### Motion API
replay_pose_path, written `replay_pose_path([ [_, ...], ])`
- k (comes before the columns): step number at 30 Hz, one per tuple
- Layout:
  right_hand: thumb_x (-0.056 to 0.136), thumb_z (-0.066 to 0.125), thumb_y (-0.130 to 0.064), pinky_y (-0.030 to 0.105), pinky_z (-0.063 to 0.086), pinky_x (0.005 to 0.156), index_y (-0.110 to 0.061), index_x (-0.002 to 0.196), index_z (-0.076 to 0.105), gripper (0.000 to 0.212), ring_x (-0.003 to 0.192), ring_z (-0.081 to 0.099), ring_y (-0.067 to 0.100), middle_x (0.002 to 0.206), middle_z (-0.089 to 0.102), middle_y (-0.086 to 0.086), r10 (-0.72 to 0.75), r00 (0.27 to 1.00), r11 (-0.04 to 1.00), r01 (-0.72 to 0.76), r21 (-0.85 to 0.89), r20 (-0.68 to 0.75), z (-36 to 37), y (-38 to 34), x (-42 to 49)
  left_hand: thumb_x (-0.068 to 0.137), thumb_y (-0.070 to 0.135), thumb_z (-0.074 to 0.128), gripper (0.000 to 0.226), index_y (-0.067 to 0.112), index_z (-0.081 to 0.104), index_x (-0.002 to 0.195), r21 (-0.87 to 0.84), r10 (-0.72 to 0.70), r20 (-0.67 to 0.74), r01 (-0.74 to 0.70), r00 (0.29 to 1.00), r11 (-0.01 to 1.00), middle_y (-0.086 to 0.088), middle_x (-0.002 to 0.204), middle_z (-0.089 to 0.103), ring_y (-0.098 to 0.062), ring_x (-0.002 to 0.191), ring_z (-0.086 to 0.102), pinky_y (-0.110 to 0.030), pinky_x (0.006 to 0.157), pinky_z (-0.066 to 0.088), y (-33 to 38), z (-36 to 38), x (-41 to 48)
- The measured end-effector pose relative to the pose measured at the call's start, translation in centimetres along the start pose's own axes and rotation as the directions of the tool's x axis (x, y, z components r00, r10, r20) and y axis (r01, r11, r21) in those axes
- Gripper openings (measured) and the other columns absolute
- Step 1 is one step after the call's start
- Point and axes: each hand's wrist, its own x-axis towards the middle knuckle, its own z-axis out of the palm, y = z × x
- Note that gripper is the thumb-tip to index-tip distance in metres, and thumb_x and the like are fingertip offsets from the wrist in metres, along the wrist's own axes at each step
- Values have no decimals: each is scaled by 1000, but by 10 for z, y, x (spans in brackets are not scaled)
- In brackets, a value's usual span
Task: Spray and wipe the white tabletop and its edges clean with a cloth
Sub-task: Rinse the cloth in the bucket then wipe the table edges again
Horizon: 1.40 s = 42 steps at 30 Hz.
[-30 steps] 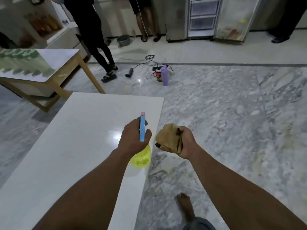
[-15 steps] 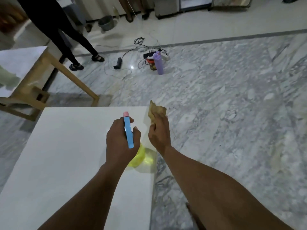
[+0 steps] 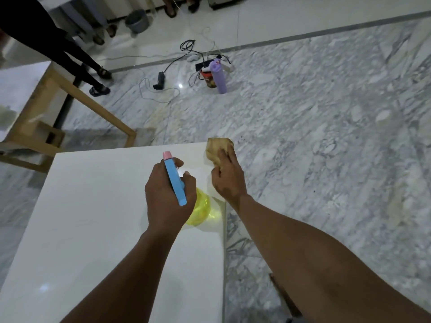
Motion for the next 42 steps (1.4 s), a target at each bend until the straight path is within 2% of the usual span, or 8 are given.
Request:
replay_pose_path([
  [3,96,46,-11,41,43,107,-14,149,42,52,143,37,28,165,19,5,75,992,996,-69,62,-102,-8,-5,13,91,10,75,28,9,67,118,-22,-60,-13,60,998,998,0,107,69,-4,85,63,1,77,38,-3,-3,-7],
  [5,98,45,-14,38,40,105,-17,151,38,53,142,37,28,166,14,4,112,992,992,-109,57,-61,-8,-10,21,92,14,74,27,10,66,117,-29,-68,-15,67,998,997,2,105,68,3,84,61,2,75,37,-5,-3,-8],
  [10,97,44,-15,40,44,99,-18,153,30,58,142,37,32,167,4,5,119,993,992,-117,-43,24,3,-11,17,86,28,63,38,8,65,118,-47,-48,11,48,999,998,-5,105,71,-24,86,71,-15,77,44,-3,-1,-8],
  [15,98,44,-16,42,46,100,-15,154,27,58,147,29,31,166,6,10,95,995,991,-93,-98,13,8,-8,3,84,29,63,42,5,66,119,-50,-54,18,55,998,997,-9,110,72,-26,91,70,-30,84,49,-1,-3,-13],
  [24,99,43,-20,42,46,101,-19,153,33,55,147,28,33,166,3,14,34,999,984,-30,-177,21,19,0,-48,91,7,75,29,8,65,118,-45,-72,-3,72,997,996,-5,104,68,-23,85,68,-23,78,47,-19,-20,-56],
  [28,97,44,-17,47,41,112,-15,152,36,55,151,16,37,165,4,21,-20,999,972,30,-233,46,26,3,-87,92,10,76,30,10,64,119,-70,-90,-1,90,996,993,-5,106,69,-22,82,69,-14,75,45,-25,-32,-88],
  [33,96,44,-16,49,29,119,-17,152,36,57,153,-2,36,166,1,17,-58,992,946,89,-312,108,29,2,-140,91,10,77,29,11,64,118,-102,-71,-9,70,997,992,-4,105,68,-7,76,67,-4,71,43,-35,-51,-142],
  [42,95,47,-13,51,31,117,-15,151,38,57,152,7,40,165,7,19,-57,993,938,90,-335,106,45,-2,-279,91,10,76,28,9,65,116,-164,-69,-44,61,997,985,-1,104,65,-9,74,64,2,74,42,-70,-98,-276],
])
